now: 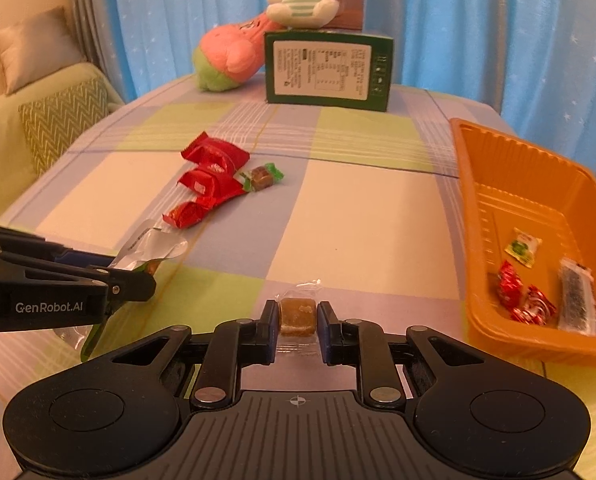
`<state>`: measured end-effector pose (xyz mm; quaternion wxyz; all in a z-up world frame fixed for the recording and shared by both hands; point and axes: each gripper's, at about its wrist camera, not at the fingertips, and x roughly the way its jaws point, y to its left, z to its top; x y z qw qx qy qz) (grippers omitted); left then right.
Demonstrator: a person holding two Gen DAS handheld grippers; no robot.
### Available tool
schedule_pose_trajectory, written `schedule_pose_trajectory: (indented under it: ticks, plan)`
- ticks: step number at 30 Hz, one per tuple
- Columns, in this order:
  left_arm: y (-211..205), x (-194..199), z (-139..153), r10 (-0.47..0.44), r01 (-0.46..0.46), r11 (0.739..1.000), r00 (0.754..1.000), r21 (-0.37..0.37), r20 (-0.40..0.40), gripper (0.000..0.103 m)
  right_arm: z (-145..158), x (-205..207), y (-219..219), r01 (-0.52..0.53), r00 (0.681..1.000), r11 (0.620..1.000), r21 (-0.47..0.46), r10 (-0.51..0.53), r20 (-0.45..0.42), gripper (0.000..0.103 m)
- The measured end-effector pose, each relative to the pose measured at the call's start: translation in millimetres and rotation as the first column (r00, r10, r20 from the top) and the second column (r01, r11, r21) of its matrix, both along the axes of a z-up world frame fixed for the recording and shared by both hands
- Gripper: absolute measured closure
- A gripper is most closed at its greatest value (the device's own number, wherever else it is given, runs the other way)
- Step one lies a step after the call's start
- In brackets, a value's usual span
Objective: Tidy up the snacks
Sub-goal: 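Carry both snacks over the orange tray and open both tools to drop them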
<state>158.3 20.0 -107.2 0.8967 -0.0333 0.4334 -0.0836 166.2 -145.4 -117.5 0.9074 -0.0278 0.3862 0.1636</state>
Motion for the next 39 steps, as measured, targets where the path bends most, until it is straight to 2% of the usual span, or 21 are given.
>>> schedule_pose_trajectory:
  ticks: [10, 20, 39]
  plan:
    - [-18, -24, 38, 0.035, -0.033, 0.998, 0.999, -0.051, 0.025, 0.077, 50, -33, -23, 0.078, 0.996, 0.995, 0.068, -0.08, 0.036, 0.082]
    - [-57, -35, 74, -0.015, 0.02, 0.997, 0.998, -0.076, 0.06, 0.077, 90, -53, -66, 0.17, 0.982, 0.983, 0.068, -0.174, 0.067, 0.082]
    - [-141, -25, 99, -0.17, 0.176, 0.982, 0.981, -0.069, 0.094, 0.077, 103, -66, -148, 0.318, 0.944, 0.946, 0.06, -0.322, 0.074, 0.082]
